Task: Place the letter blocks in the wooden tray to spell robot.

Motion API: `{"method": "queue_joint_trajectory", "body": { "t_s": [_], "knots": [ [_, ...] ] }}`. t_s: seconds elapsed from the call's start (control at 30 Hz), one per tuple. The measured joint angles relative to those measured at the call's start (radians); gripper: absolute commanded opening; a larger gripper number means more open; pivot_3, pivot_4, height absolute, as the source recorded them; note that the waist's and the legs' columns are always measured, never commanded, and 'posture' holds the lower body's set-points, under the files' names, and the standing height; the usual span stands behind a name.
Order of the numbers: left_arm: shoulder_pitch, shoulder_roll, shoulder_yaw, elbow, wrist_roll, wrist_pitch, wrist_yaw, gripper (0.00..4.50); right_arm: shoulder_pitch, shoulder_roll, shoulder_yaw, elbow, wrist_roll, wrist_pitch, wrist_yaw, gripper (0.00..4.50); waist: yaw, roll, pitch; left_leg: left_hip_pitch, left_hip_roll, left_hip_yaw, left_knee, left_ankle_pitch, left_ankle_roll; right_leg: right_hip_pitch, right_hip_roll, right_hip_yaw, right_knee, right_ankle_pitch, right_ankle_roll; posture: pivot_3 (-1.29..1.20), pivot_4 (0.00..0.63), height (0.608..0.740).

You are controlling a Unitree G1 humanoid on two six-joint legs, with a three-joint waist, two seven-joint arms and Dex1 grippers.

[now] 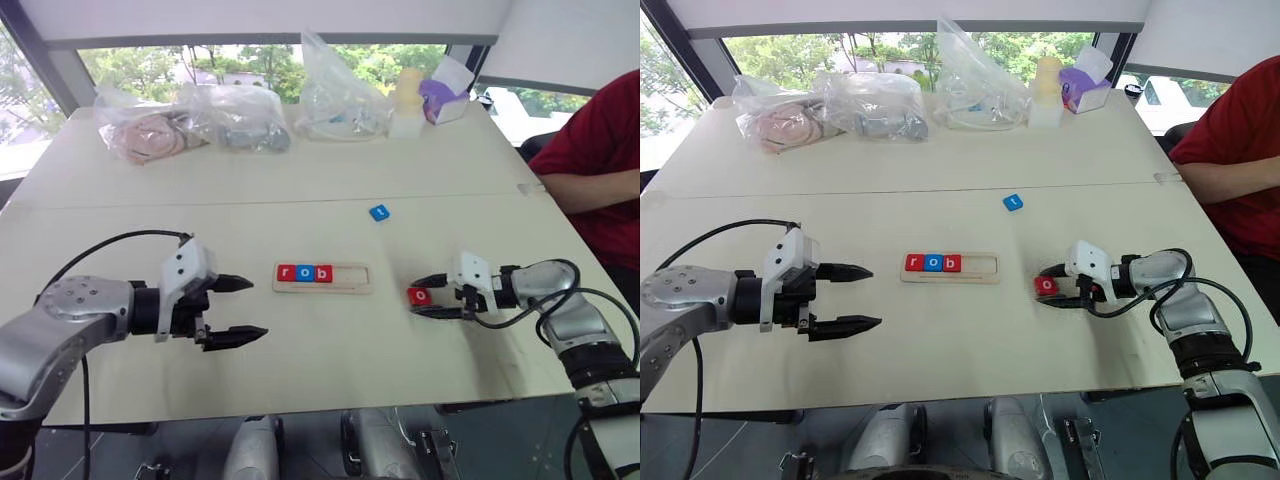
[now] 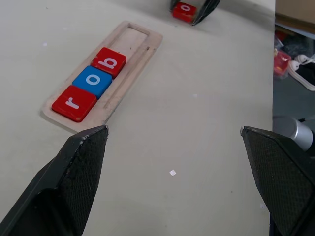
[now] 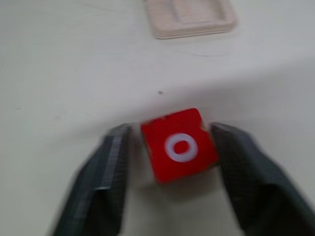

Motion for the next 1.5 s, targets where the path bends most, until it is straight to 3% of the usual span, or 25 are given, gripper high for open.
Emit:
{"method": "queue_joint_trajectory", "body": {
  "t_s": [0.23, 0.47, 0.8, 1.23, 1.43, 1.5],
  "knots": [
    [0.015, 0.027, 0.045, 0.064, 0.006, -0.007, -0.012, 4.50, 0.006, 0.050, -0.010, -0.140, 0.061, 0.284, -0.059, 1.17, -0.005, 0.000, 0.000, 0.001, 0.001, 0.001, 0.000, 0.000, 0.000, -0.001, 0.000, 0.000, 0.001, 0.001, -0.001, 0.00, 0.150, 0.738],
    [-0.032, 0.055, 0.057, 0.157, 0.034, -0.054, -0.053, 4.50, -0.192, 0.193, 0.040, -0.254, 0.065, 0.470, -0.182, 1.17, 0.001, 0.003, 0.002, -0.001, 0.001, 0.002, 0.000, 0.000, 0.000, -0.003, 0.000, 0.000, 0.001, 0.001, -0.001, 0.00, 0.150, 0.738],
    [-0.047, 0.035, 0.043, 0.154, 0.049, -0.066, -0.046, 4.50, -0.279, 0.262, 0.179, -0.095, -0.033, 0.421, -0.183, 1.17, 0.003, 0.003, 0.002, -0.003, 0.000, 0.002, -0.001, 0.000, 0.000, -0.004, -0.001, 0.000, 0.001, 0.001, 0.000, 0.00, 0.150, 0.738],
    [-0.036, 0.031, 0.040, 0.126, 0.049, -0.061, -0.016, 4.50, -0.296, 0.288, 0.183, -0.025, -0.069, 0.369, -0.164, 1.17, 0.001, 0.003, 0.002, -0.003, 0.000, 0.002, -0.001, 0.000, 0.000, -0.004, 0.000, 0.000, 0.001, 0.002, 0.002, 0.00, 0.150, 0.738],
    [-0.040, 0.031, 0.038, 0.126, 0.049, -0.061, -0.015, 4.50, -0.296, 0.288, 0.187, -0.015, -0.091, 0.333, -0.163, 4.26, 0.000, 0.003, 0.002, -0.003, 0.000, 0.002, -0.001, 0.000, 0.000, -0.004, 0.000, 0.000, 0.002, 0.002, 0.002, 0.00, 0.150, 0.738],
    [-0.040, 0.031, 0.037, 0.126, 0.049, -0.061, -0.015, 4.50, -0.296, 0.289, 0.184, -0.014, -0.091, 0.329, -0.167, 4.46, 0.000, 0.003, 0.002, -0.003, 0.000, 0.002, -0.001, 0.000, 0.000, -0.004, 0.000, 0.000, 0.002, 0.002, 0.002, 0.00, 0.150, 0.738]
  ]
}}
